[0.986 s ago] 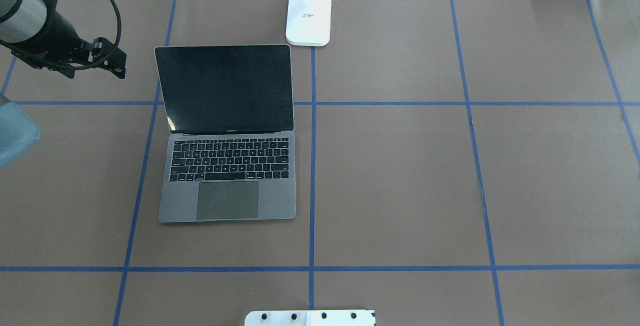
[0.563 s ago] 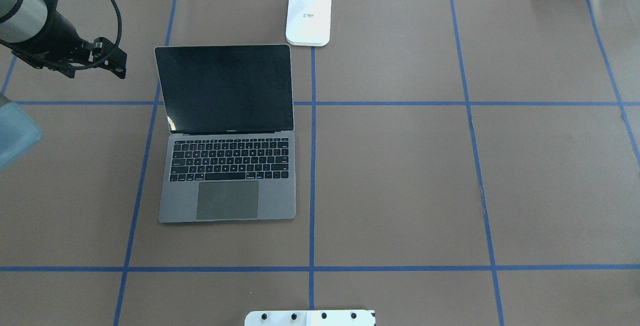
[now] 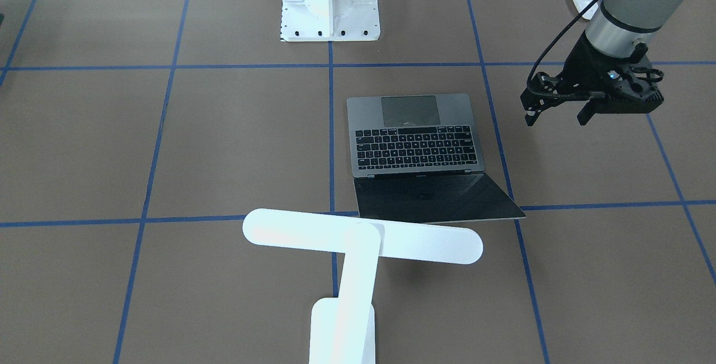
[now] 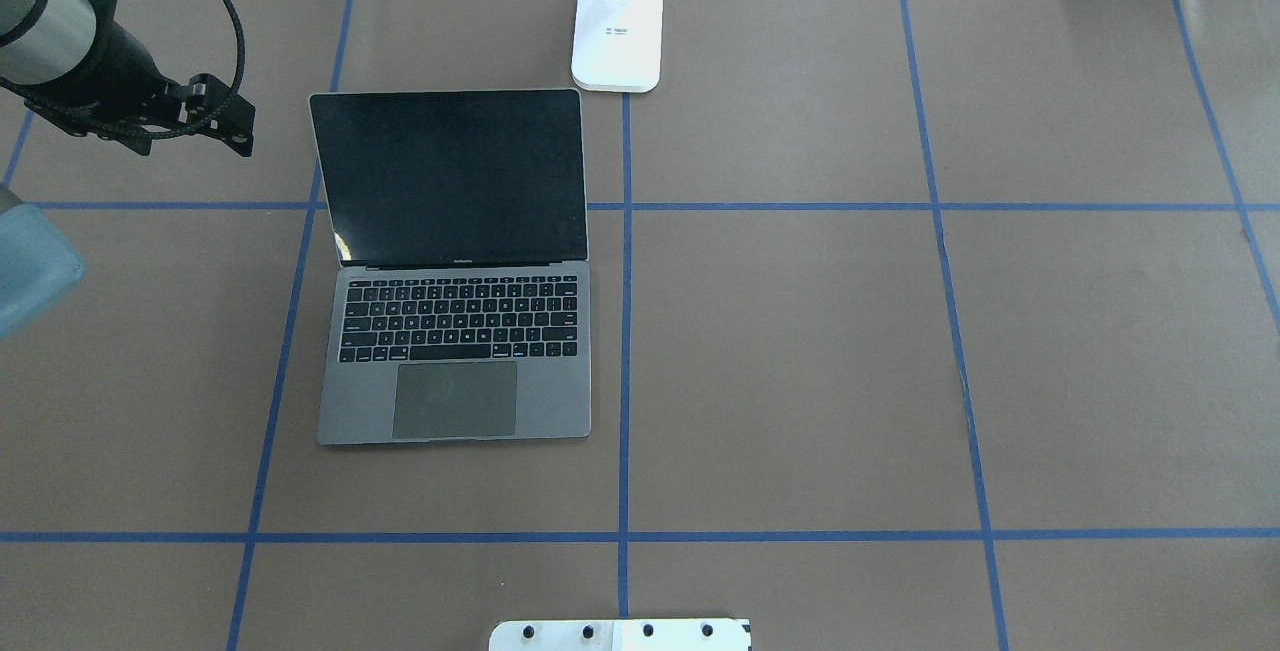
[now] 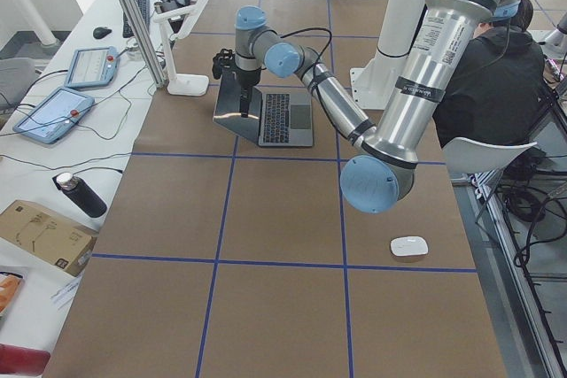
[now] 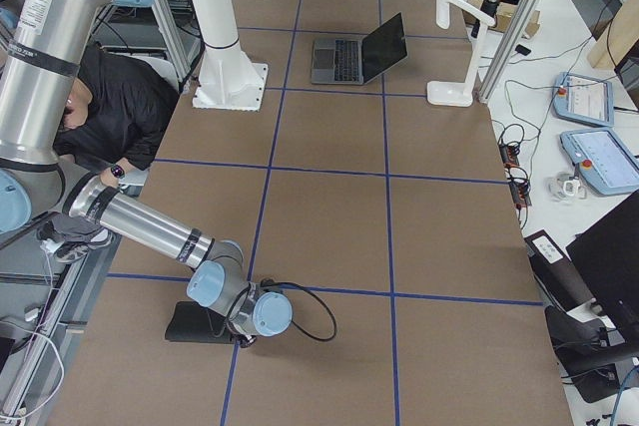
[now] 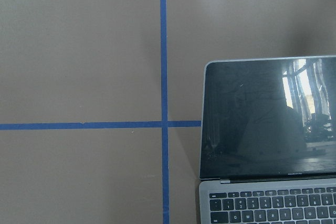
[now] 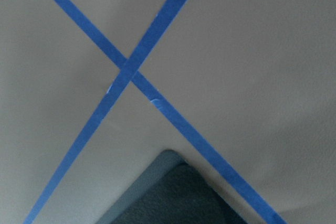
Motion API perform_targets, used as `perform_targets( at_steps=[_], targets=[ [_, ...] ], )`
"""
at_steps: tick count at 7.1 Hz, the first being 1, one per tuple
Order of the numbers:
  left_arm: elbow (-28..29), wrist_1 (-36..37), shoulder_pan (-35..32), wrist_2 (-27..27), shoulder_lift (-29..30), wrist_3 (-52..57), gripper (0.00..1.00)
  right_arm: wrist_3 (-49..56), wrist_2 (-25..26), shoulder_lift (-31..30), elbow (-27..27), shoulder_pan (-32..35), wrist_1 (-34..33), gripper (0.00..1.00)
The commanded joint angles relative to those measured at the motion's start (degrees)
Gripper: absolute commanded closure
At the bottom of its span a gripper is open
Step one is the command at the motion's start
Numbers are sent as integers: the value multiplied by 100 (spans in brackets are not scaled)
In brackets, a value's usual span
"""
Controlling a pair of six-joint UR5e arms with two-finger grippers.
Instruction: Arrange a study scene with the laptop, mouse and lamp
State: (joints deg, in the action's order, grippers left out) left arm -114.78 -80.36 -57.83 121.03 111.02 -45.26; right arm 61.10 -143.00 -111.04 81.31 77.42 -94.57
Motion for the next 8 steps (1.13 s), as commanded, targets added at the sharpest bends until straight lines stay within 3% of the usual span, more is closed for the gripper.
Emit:
perform_targets(
  at_steps=[1,5,6,7,8],
  targets=[
    [-10,3,-9,0,25,-9,0,16,0,-41,-1,-25,-8,1],
    [-1,3,0,0,52,-9,0,16,0,-58,-10,-43,-8,1],
    [-10,3,0,0,43,-9,0,16,0,-85,-10,-52,-78,18],
    [-10,12,0,0,52,-17,0,42,9,-50,86,-43,-427,53],
    [-1,12,26,9,60,-139,0,181,9,-50,87,-43,-456,77]
  ],
)
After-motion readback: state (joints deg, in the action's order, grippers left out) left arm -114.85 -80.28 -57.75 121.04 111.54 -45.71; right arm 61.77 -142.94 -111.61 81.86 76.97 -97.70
